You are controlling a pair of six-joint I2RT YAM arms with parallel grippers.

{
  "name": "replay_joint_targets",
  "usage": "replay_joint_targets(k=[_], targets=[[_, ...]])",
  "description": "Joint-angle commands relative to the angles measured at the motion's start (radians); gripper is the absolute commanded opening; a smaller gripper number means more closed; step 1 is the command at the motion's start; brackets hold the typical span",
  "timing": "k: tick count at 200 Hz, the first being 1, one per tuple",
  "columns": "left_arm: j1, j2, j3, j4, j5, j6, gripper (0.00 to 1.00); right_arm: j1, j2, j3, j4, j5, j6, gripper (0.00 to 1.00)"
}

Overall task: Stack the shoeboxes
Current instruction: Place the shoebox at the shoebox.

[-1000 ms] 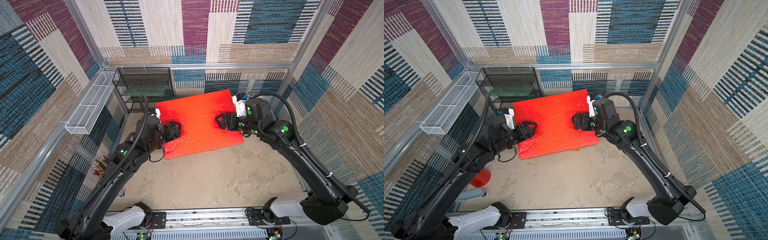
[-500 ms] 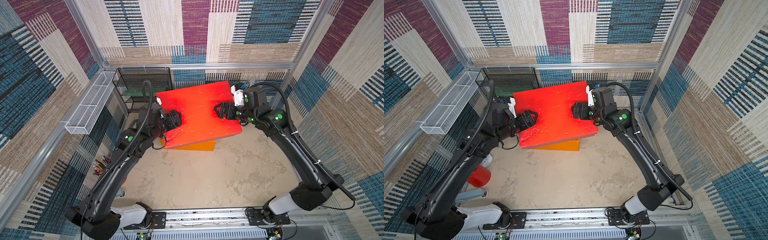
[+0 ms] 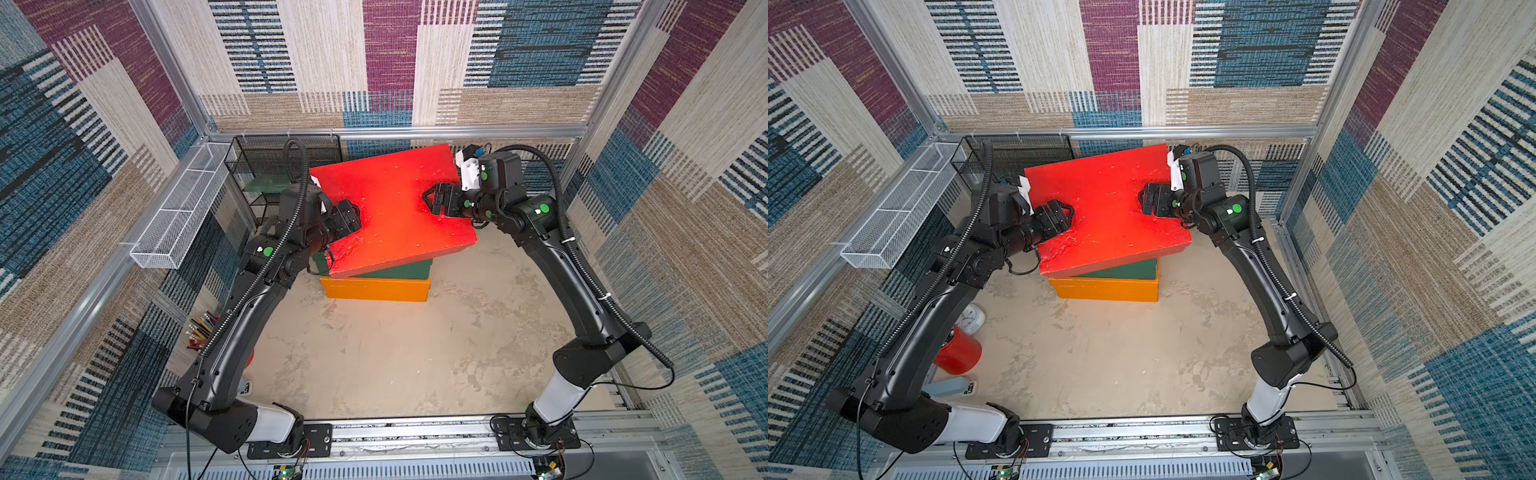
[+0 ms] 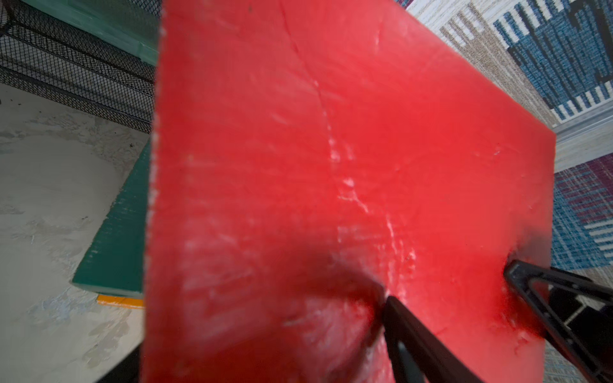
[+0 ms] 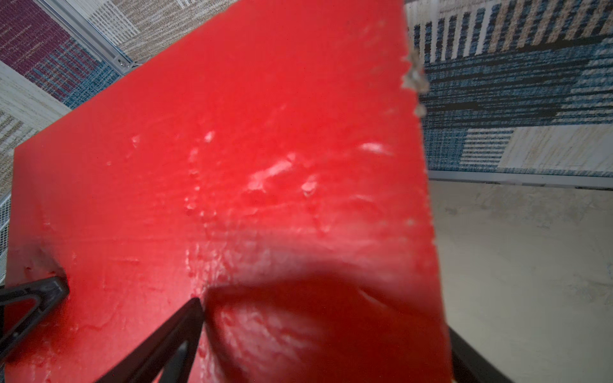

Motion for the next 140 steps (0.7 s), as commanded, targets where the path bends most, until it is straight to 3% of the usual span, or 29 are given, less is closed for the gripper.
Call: replay_joint_targets(k=[1, 93, 140], targets=[[-0.011, 0.054, 0.041, 0.225, 0.525, -0.024, 0.84, 0.021, 0.045, 0.038, 0.169, -0.5, 0.06, 0.94], [0.06, 0.241, 0.252, 0.194, 0.59, -0.02, 0.84, -0.057, 0.223, 0.215, 0.193, -0.634, 0.112, 0.92], [0.083, 0.297, 0.277, 0.207, 0.614, -0.034, 0.84, -0.062, 0.27, 0.244, 0.205, -0.662, 0.125, 0.92]])
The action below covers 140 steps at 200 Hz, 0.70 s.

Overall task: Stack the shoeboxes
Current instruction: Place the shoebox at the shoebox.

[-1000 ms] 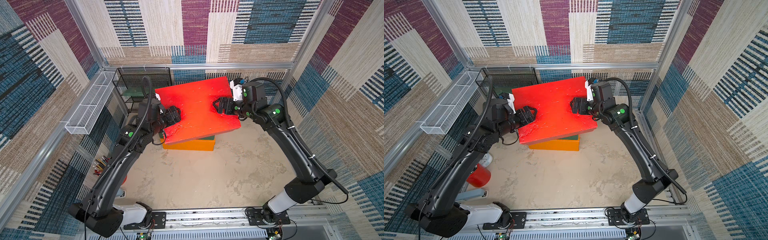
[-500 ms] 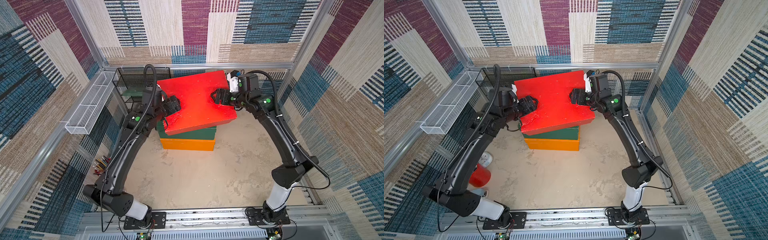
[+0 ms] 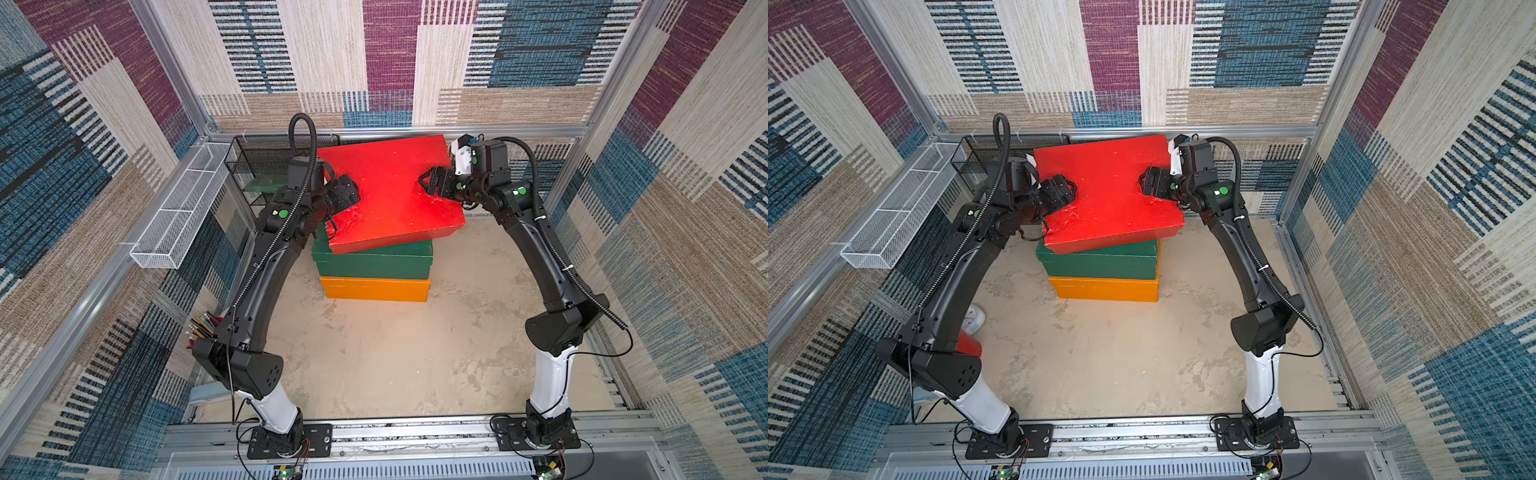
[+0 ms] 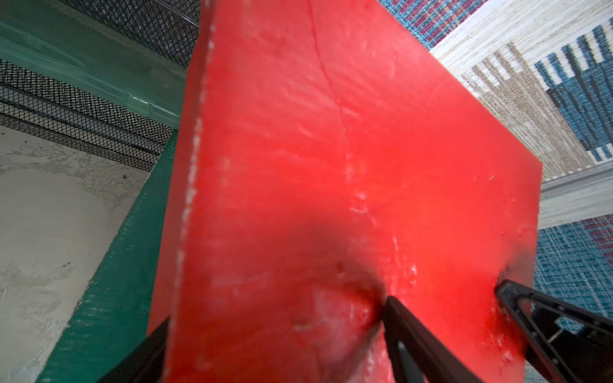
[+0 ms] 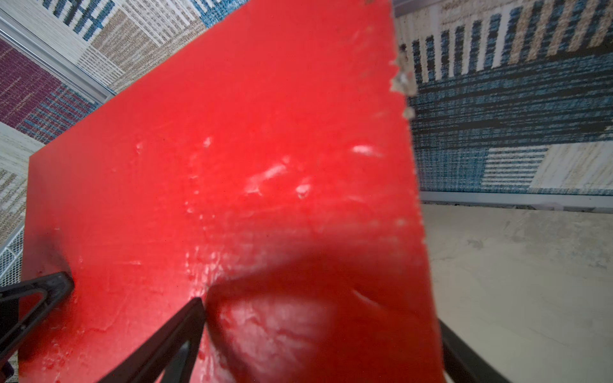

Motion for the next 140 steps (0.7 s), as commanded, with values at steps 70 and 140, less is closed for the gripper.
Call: replay_joint_targets(k=[70, 140], targets=[[0.012, 0.082, 0.045, 0.192, 0.557, -0.052, 0.84, 0.023, 0.045, 0.047, 0.182, -0.569, 0.111, 0.96], [0.028, 0.122, 0.089, 0.167, 0.596, -0.047, 0.91, 0.012, 0.071, 0.06, 0.206, -0.597, 0.131, 0.99]])
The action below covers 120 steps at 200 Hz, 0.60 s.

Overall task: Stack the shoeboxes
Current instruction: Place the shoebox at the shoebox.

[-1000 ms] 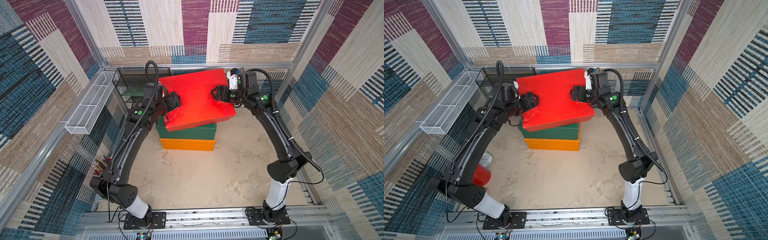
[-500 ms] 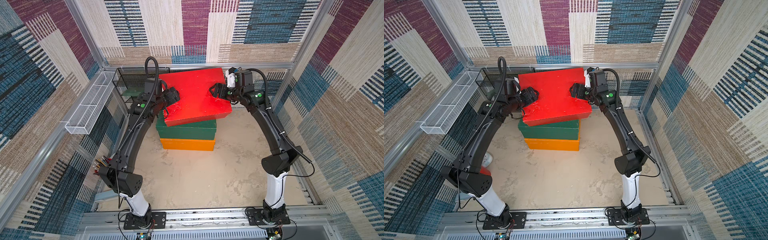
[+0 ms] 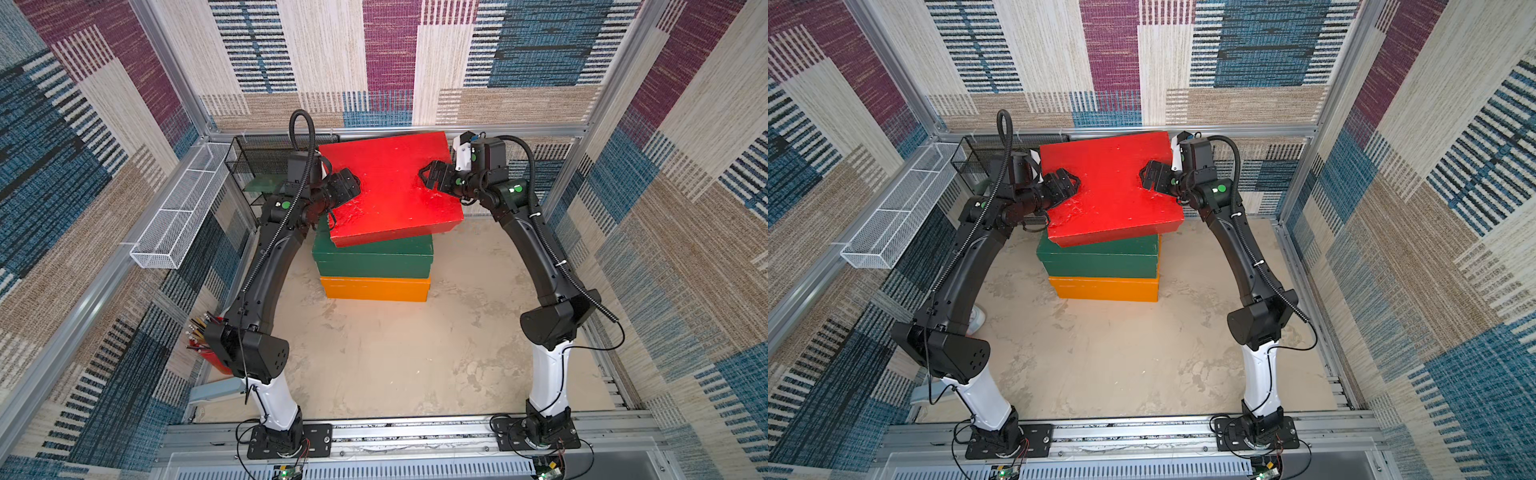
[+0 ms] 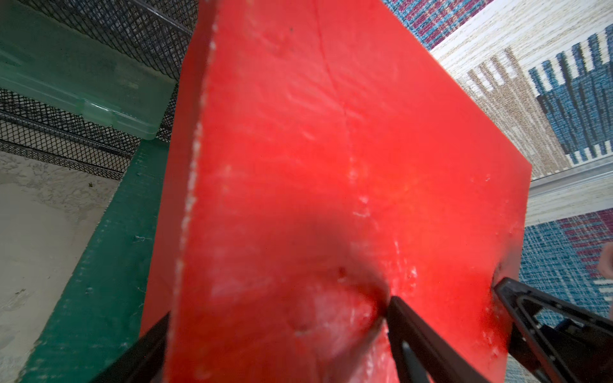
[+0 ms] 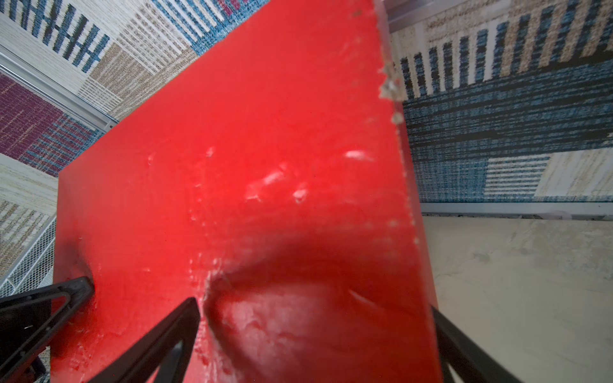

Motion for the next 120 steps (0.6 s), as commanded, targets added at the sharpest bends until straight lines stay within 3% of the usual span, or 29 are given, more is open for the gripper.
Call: replay_joint_targets(k=[1, 68, 120], targets=[[-0.024, 0.024, 0.014, 0.131, 0.47, -0.046, 0.91, 0.033, 0.015, 0.005, 0.167, -0.598, 0.087, 0.99], [-0.014, 0.049, 0.046, 0.112, 0.467, -0.043, 0.99, 0.015, 0.023, 0.012, 0.181, -0.622, 0.102, 0.95], [-0.012, 0.073, 0.11, 0.081, 0.474, -0.038, 1.0, 0.01, 0.012, 0.018, 0.18, -0.637, 0.105, 0.95]])
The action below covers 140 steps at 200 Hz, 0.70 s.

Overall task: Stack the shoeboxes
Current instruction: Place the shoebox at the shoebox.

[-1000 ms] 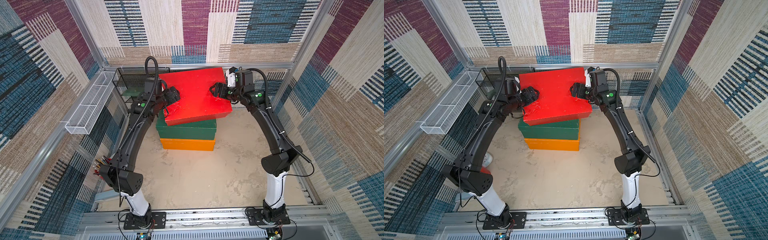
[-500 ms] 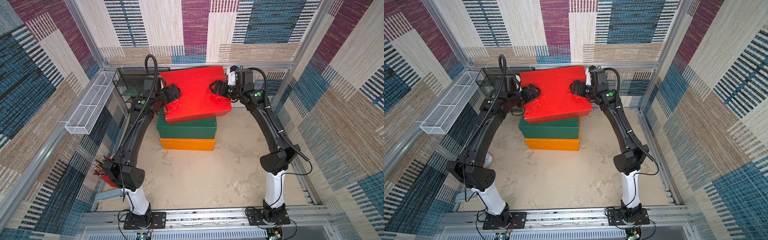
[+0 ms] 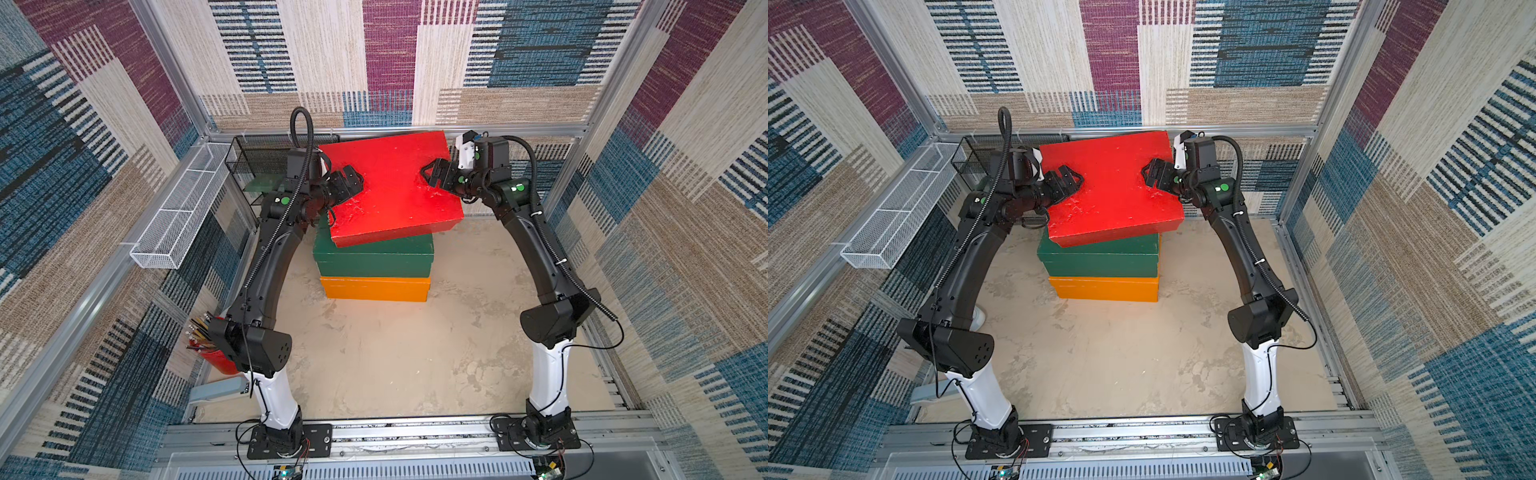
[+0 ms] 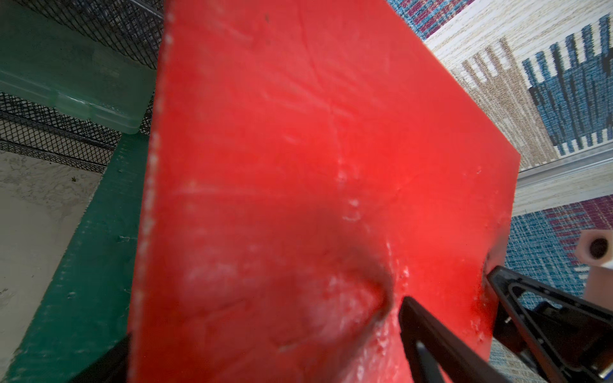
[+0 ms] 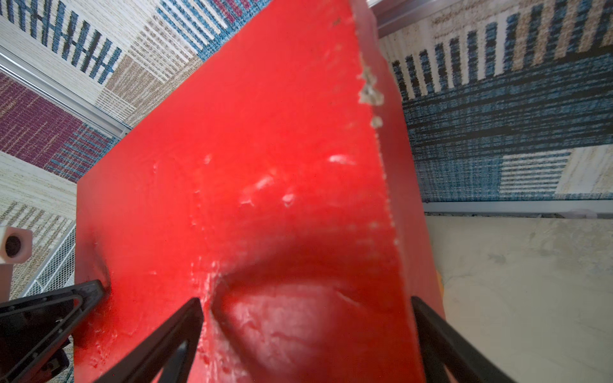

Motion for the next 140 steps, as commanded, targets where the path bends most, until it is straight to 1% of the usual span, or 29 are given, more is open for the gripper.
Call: replay_joint_targets(k=[1, 30, 100, 140], targets=[[-0.023, 0.022, 0.02, 0.14, 0.422, -0.038, 1.0, 0.034, 0.0, 0.006, 0.167, -0.577, 0.068, 0.95], [-0.017, 0.01, 0.026, 0.139, 0.409, -0.032, 1.0, 0.029, -0.009, 0.006, 0.17, -0.573, 0.07, 0.95], [0.056, 0.013, 0.112, 0.107, 0.44, -0.059, 1.0, -0.005, -0.039, 0.009, 0.177, -0.568, 0.095, 0.95], [0.059, 0.016, 0.094, 0.104, 0.457, -0.062, 1.0, 0.006, -0.034, 0.009, 0.136, -0.566, 0.073, 0.95]])
